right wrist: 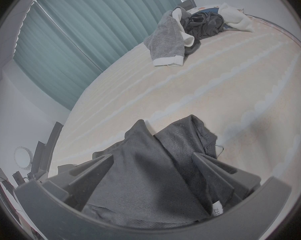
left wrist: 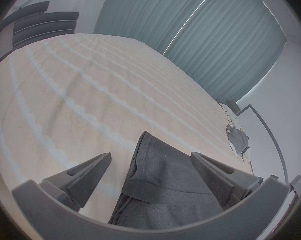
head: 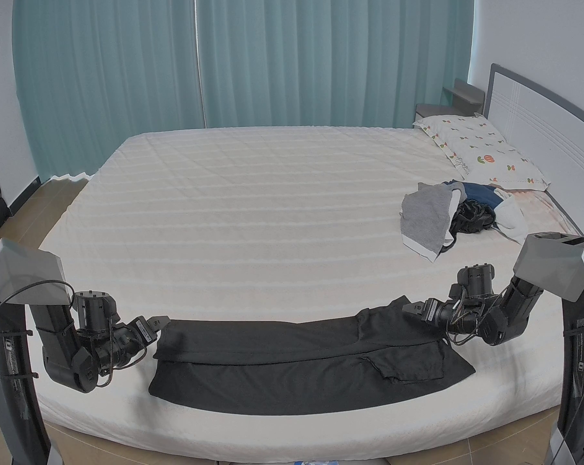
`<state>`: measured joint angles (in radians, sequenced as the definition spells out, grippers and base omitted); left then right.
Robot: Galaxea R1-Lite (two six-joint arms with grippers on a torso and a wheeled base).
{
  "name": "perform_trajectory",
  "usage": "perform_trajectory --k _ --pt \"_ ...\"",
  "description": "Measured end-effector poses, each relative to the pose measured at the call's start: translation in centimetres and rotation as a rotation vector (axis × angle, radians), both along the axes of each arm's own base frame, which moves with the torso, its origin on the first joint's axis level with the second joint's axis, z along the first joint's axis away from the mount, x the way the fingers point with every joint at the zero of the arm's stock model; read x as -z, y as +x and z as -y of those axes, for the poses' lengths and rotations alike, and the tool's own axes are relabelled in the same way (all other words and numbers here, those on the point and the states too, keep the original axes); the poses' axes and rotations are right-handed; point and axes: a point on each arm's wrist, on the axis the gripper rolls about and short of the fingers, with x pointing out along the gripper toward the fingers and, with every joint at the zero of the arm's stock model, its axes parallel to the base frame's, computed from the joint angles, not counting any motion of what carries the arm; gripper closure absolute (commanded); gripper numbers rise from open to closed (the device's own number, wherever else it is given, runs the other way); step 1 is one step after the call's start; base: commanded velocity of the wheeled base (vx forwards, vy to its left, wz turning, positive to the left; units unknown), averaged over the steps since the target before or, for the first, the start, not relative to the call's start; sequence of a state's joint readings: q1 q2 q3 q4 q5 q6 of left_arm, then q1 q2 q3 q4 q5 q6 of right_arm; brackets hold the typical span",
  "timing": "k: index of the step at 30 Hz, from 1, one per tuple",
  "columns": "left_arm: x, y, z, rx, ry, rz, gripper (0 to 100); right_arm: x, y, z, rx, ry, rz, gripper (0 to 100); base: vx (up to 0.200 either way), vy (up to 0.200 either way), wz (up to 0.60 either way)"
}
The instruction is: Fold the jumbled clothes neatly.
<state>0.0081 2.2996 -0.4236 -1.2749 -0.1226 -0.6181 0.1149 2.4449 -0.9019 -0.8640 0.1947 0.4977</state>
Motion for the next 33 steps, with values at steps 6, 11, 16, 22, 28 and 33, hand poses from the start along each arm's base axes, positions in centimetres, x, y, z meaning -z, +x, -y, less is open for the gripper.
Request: perform_trajectory --k 6,11,16,22,28,33 --pt "0.0 0.0 0.0 0.0 0.0 -0.001 0 0.5 -0.2 0.1 -0.002 -0.007 -0.014 100 0.0 0.0 0.0" --pt "0.1 0.0 0.0 -0.001 0.002 -0.003 0 0.7 -0.6 0.8 0.008 -0.015 -0.024 100 0.0 0.0 0.0" --pt "0.1 0.0 0.1 0.001 0.003 -0.004 0 0.8 -1.2 1.5 0.024 -0.015 -0.042 100 0.0 0.0 0.0" --pt "0.2 0.0 0.1 0.002 0.004 -0.005 0 0.4 -2.1 2.0 0.034 -0.012 -0.058 100 0.0 0.0 0.0" --pt "0.2 0.0 0.1 0.003 0.006 -0.005 0 0.2 -2.8 2.3 0.015 0.002 -0.069 100 0.0 0.0 0.0" --pt "0.2 0.0 0.1 0.003 0.006 -0.005 0 0.2 -3.3 2.3 -0.006 -0.02 -0.074 100 0.0 0.0 0.0"
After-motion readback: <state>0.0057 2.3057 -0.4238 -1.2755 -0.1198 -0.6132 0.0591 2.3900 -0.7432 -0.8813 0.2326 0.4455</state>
